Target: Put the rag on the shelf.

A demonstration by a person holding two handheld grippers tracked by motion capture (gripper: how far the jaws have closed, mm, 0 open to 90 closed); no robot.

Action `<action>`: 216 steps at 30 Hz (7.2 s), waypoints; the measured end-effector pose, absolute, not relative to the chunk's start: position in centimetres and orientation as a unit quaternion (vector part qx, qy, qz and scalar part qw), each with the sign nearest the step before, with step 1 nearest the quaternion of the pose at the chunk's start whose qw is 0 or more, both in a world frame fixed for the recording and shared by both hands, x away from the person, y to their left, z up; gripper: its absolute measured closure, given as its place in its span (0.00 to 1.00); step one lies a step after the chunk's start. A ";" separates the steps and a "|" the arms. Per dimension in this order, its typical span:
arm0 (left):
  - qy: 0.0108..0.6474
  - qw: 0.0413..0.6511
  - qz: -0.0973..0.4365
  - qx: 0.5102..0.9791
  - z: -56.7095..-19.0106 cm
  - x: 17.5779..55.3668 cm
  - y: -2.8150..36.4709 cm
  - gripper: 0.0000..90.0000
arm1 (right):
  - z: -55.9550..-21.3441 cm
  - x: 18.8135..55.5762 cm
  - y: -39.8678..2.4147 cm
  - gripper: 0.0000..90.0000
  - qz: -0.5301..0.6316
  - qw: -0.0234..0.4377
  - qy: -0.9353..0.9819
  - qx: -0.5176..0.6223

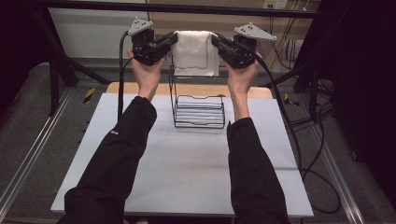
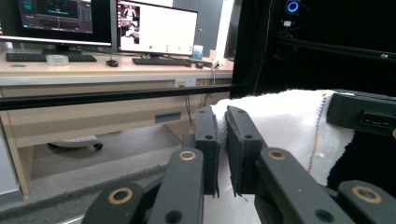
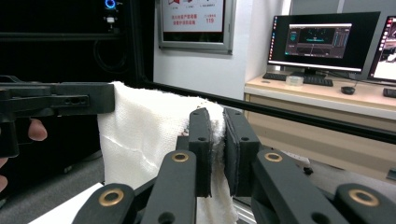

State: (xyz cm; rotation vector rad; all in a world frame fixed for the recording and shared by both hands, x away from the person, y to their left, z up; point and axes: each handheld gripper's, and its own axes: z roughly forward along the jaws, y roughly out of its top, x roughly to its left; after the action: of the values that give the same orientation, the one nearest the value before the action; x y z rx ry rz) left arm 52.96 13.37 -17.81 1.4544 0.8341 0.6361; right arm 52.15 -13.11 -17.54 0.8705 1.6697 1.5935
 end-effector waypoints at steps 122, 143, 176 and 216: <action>0.344 0.524 0.178 0.758 -24.6 49.6 12.0 0.99 | -25.7 45.5 -15.5 0.77 0.576 0.269 0.719 0.280; 0.345 0.518 0.183 0.761 -26.9 49.5 11.7 0.98 | -27.7 47.7 -13.8 0.96 0.530 0.264 0.730 0.341; 0.338 0.447 0.180 0.809 -33.0 41.9 18.4 0.22 | -31.6 42.3 -18.9 0.07 0.535 0.172 0.741 0.367; 0.388 0.423 0.167 0.802 -43.3 35.2 29.2 0.07 | -44.1 37.1 -24.7 0.00 0.485 0.098 0.774 0.396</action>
State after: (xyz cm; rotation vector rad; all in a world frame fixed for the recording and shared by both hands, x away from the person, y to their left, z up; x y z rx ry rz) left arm 35.18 29.22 -43.29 2.0061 0.9711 0.4174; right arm 37.05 -24.66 -44.06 1.1717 2.2898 1.4341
